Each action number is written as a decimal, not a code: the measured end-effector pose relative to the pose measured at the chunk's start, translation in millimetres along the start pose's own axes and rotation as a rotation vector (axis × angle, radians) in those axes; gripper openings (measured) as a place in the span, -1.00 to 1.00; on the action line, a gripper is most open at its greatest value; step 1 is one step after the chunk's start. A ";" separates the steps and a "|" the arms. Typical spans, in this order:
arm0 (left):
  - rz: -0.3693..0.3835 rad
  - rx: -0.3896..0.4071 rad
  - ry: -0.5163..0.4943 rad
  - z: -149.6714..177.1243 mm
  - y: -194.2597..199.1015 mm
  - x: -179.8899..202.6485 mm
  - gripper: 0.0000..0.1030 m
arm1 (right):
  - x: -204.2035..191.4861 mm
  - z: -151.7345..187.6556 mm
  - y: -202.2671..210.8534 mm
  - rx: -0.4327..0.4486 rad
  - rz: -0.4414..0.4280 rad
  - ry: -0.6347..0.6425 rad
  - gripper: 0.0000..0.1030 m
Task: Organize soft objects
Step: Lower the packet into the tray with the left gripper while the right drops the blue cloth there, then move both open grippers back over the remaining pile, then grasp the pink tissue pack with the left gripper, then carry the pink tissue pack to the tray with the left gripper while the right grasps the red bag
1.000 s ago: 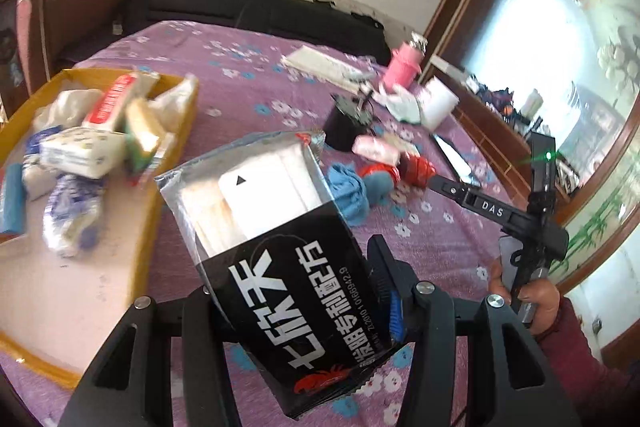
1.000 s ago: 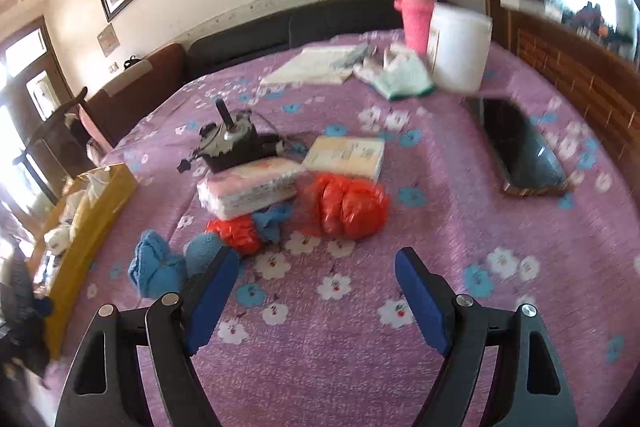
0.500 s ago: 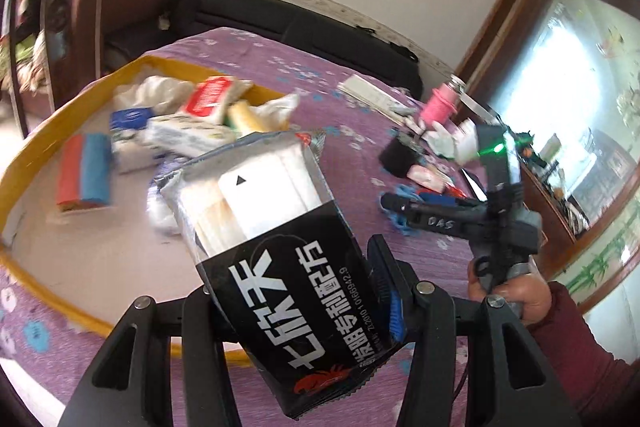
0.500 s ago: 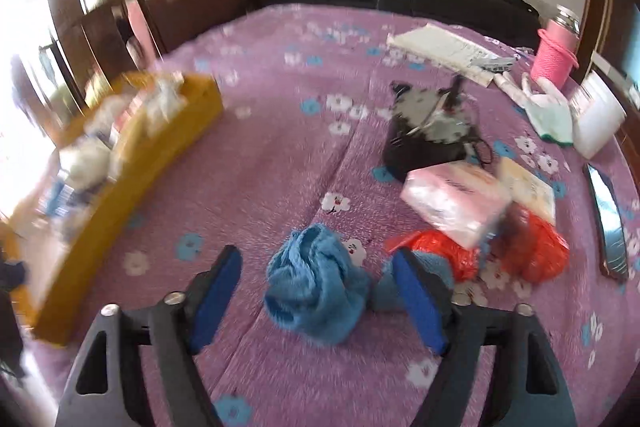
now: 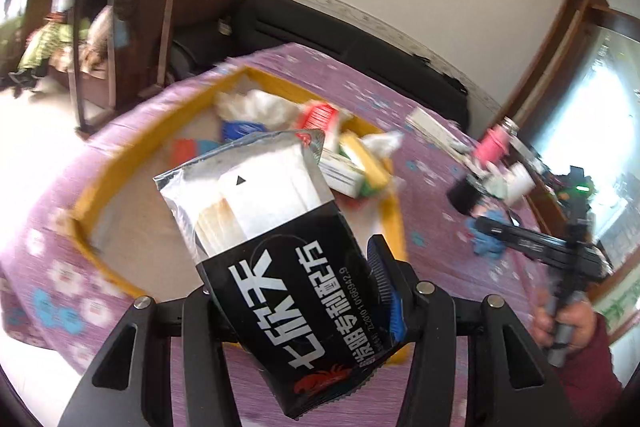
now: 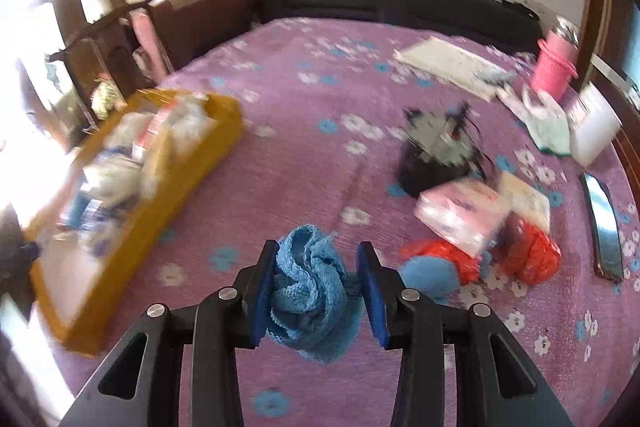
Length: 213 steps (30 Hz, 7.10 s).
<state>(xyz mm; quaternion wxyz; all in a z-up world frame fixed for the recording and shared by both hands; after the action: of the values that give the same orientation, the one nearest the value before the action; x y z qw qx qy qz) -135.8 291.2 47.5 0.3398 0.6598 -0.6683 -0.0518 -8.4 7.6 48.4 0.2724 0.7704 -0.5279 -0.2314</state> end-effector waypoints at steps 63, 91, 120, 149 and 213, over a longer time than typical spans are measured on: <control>-0.037 0.121 -0.209 -12.5 35.0 49.3 0.64 | 62.6 -31.2 44.0 0.110 -0.063 -0.199 0.98; 0.275 -0.332 -0.282 62.5 -159.0 202.3 0.90 | 153.5 -46.6 -56.8 -0.036 -0.093 -0.289 0.95; 0.284 -0.339 -0.292 64.7 -163.5 204.3 0.99 | 172.7 16.8 7.0 0.133 -0.180 -0.440 0.95; 0.125 -0.308 -0.431 58.0 -162.0 215.8 1.00 | 197.9 24.6 40.9 0.250 0.088 -0.457 0.95; -0.093 0.009 -0.084 -36.7 27.7 -16.2 0.11 | 160.5 17.7 52.6 0.151 0.159 -0.341 -0.03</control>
<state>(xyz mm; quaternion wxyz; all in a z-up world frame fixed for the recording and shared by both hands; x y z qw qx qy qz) -141.7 323.4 83.6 0.3057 0.6889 -0.6508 -0.0921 -2.1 -161.8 59.0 0.1379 0.6944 -0.6413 -0.2959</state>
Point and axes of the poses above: each gripper's, at about its wrist camera, not at the fingertips, and y roughly against the way its jaws point, x to its right, z to its underside, the point moved 2 cm from there along -y, roughly the way its jaws point, and after that the axes turned 6 degrees about x, right-handed, at the moved point
